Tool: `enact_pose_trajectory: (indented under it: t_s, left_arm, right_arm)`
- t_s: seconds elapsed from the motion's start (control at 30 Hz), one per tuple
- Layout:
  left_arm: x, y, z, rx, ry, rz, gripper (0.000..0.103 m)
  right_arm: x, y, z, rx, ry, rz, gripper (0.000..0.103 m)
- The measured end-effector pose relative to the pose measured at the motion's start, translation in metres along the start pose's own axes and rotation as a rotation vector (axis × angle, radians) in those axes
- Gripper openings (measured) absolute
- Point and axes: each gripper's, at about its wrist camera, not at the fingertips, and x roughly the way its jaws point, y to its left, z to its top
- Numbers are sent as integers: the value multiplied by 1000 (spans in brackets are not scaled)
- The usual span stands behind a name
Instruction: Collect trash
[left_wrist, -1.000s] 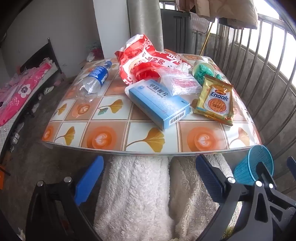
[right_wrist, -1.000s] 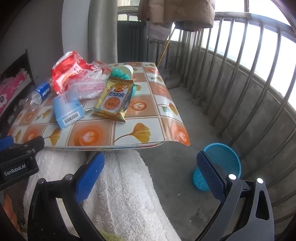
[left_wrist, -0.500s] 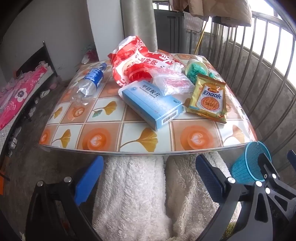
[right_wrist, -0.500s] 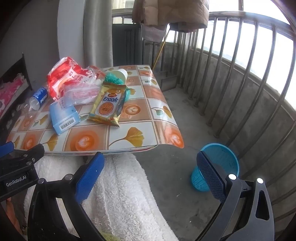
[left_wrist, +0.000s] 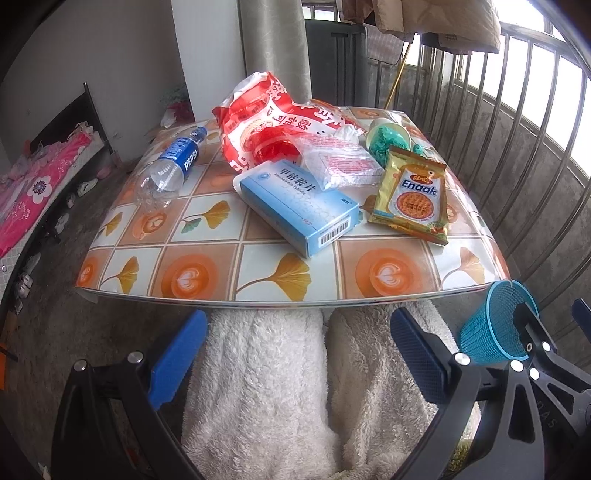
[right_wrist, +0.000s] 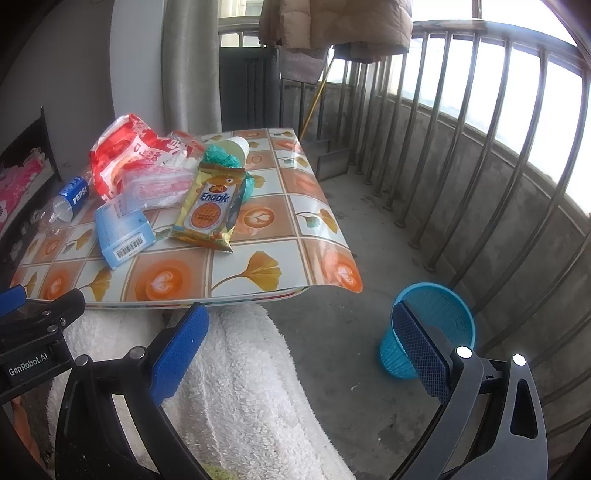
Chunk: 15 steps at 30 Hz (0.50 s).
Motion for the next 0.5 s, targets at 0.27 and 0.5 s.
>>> enact_pose_trajectory:
  t_s: [0.27, 0.5]
  left_arm:
    - [1, 7, 1, -26, 1, 16, 97]
    - [1, 11, 2, -39, -3, 29, 97]
  right_arm:
    - [1, 0, 0, 16, -1, -14, 96]
    - [1, -1, 0, 17, -2, -15, 96]
